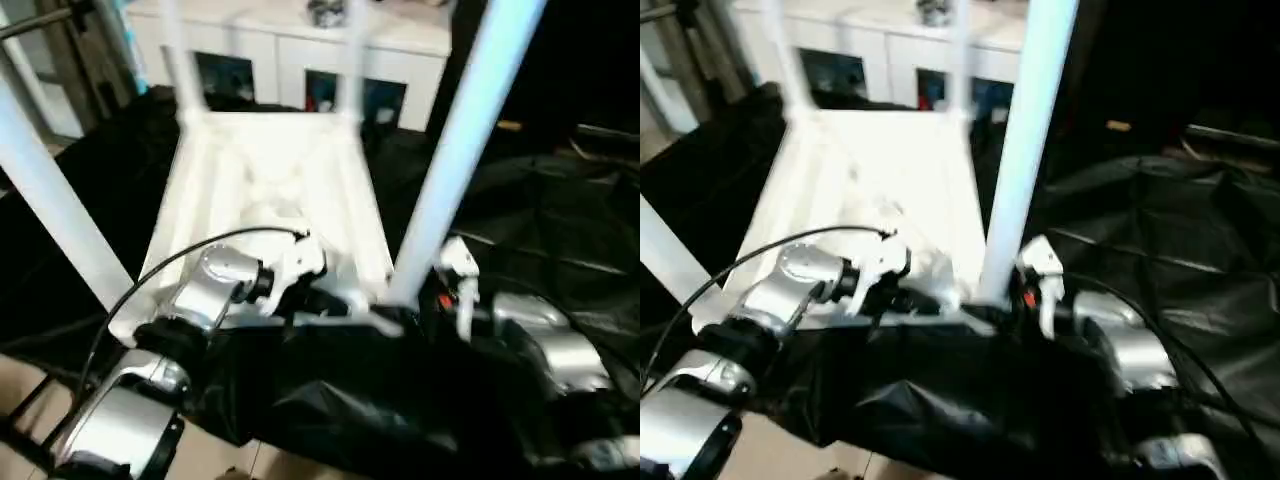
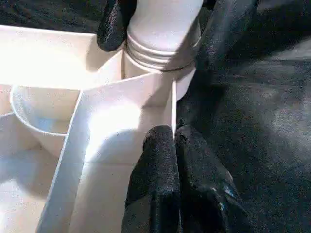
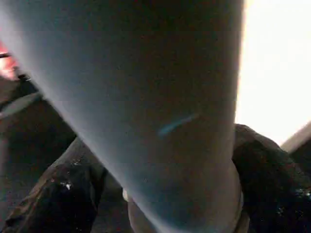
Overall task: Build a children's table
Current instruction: Rotate leg to tighten
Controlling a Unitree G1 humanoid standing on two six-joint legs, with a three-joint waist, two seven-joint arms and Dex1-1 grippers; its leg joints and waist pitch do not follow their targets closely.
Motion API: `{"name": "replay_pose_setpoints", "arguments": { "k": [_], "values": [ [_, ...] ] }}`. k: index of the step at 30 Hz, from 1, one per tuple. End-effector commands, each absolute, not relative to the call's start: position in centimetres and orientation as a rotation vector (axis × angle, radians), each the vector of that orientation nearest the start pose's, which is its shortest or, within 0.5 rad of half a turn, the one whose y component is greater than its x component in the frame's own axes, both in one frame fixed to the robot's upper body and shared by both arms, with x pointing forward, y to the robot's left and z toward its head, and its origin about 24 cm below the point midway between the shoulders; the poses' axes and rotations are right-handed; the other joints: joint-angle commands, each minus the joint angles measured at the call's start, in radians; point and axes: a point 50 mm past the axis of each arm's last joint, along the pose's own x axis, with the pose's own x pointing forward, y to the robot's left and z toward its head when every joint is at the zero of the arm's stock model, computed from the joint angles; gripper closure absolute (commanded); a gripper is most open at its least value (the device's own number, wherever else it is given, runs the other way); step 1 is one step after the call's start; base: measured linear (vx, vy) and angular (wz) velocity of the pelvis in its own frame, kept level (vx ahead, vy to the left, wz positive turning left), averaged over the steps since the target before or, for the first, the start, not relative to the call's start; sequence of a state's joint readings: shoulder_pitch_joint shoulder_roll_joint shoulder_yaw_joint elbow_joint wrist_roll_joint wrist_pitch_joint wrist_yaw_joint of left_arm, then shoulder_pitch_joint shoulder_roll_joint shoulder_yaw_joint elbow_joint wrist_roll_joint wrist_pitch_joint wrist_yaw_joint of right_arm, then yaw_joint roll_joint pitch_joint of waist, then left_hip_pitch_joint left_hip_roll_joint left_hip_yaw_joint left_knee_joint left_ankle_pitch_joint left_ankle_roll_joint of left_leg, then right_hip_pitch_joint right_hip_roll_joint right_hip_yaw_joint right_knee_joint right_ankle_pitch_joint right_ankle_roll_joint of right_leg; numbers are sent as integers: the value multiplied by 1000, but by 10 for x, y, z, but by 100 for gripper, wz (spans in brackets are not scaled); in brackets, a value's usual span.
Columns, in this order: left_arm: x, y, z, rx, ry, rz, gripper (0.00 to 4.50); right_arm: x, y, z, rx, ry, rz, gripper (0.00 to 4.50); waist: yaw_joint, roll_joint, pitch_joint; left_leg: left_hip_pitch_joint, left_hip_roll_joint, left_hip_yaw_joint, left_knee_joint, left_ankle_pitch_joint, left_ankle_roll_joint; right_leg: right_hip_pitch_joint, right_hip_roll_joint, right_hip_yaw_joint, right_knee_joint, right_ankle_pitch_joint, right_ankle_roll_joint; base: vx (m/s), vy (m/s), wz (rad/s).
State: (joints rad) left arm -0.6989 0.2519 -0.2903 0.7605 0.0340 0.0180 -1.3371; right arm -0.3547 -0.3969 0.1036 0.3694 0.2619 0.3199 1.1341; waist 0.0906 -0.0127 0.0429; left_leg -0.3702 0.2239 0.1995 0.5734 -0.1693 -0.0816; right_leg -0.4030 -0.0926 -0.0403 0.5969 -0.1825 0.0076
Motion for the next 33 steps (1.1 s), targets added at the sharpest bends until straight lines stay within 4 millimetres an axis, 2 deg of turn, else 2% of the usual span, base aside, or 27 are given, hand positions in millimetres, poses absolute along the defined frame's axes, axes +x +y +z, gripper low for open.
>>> {"name": "replay_pose_setpoints", "arguments": {
  "k": [1,5,10,13,16,17,18,20,23,25,28,29,31,33],
  "values": [
    [322,89,64,374,359,-1565,450,278,-153,39,86,427,1250,75,-2,1,-62,20,10,2,-58,-213,54,46,-32,23,-56,-82,-268,0,0,0],
    [321,91,64,372,365,-1584,450,275,-152,39,110,444,1263,102,-2,0,-63,18,9,1,-59,-210,41,48,-33,23,-55,-91,-259,0,0,0],
    [321,91,64,372,365,-1584,450,275,-151,39,117,447,1262,144,-1,2,-65,18,8,1,-56,-189,44,49,-32,22,-52,-54,-265,0,0,0],
    [322,89,64,369,361,-1561,450,278,-150,38,113,433,1227,158,-2,2,-64,17,8,1,-57,-198,41,49,-33,21,-53,-69,-263,0,0,0],
    [326,87,64,361,350,-1520,450,283,-150,35,110,431,1156,171,-4,2,-60,18,7,0,-60,-232,27,46,-34,22,-60,-128,-251,0,0,0],
    [333,82,65,347,330,-1425,450,297,-149,26,62,436,954,174,-8,2,-58,19,7,0,-62,-252,15,41,-35,23,-64,-165,-241,0,0,0],
    [333,82,65,346,328,-1414,450,299,-149,24,57,438,928,177,-14,2,-57,21,3,-2,-63,-275,-4,38,-37,23,-68,-217,-230,0,0,0],
    [337,77,64,341,322,-1361,450,308,-148,18,50,446,791,181,-26,-1,-56,17,0,-7,-67,-293,-22,41,-37,22,-73,-292,-200,0,0,0],
    [338,71,63,337,324,-1324,450,314,-145,15,66,451,688,181,-41,0,-56,16,-1,-10,-67,-306,-14,39,-35,22,-83,-327,-178,0,0,0],
    [340,62,61,329,326,-1280,450,320,-139,11,70,462,594,181,-48,1,-56,17,0,-8,-66,-306,-13,35,-34,23,-81,-305,-187,0,0,0],
    [340,57,60,322,328,-1255,450,321,-134,9,80,477,563,181,-53,2,-57,17,-1,-7,-65,-297,-8,36,-31,24,-79,-275,-196,0,0,0],
    [340,49,59,316,326,-1238,450,322,-125,7,82,474,552,125,-53,5,-58,16,-1,-7,-65,-289,-6,37,-31,23,-78,-263,-200,0,0,0],
    [339,45,58,311,325,-1240,450,323,-120,8,79,463,564,125,-53,4,-58,16,-1,-7,-65,-289,-4,37,-31,22,-79,-253,-201,0,0,0],
    [336,41,58,316,316,-1273,450,324,-113,11,98,437,608,95,-54,5,-60,14,-1,-7,-65,-285,-1,39,-31,23,-77,-238,-202,0,0,0]
  ]
}}
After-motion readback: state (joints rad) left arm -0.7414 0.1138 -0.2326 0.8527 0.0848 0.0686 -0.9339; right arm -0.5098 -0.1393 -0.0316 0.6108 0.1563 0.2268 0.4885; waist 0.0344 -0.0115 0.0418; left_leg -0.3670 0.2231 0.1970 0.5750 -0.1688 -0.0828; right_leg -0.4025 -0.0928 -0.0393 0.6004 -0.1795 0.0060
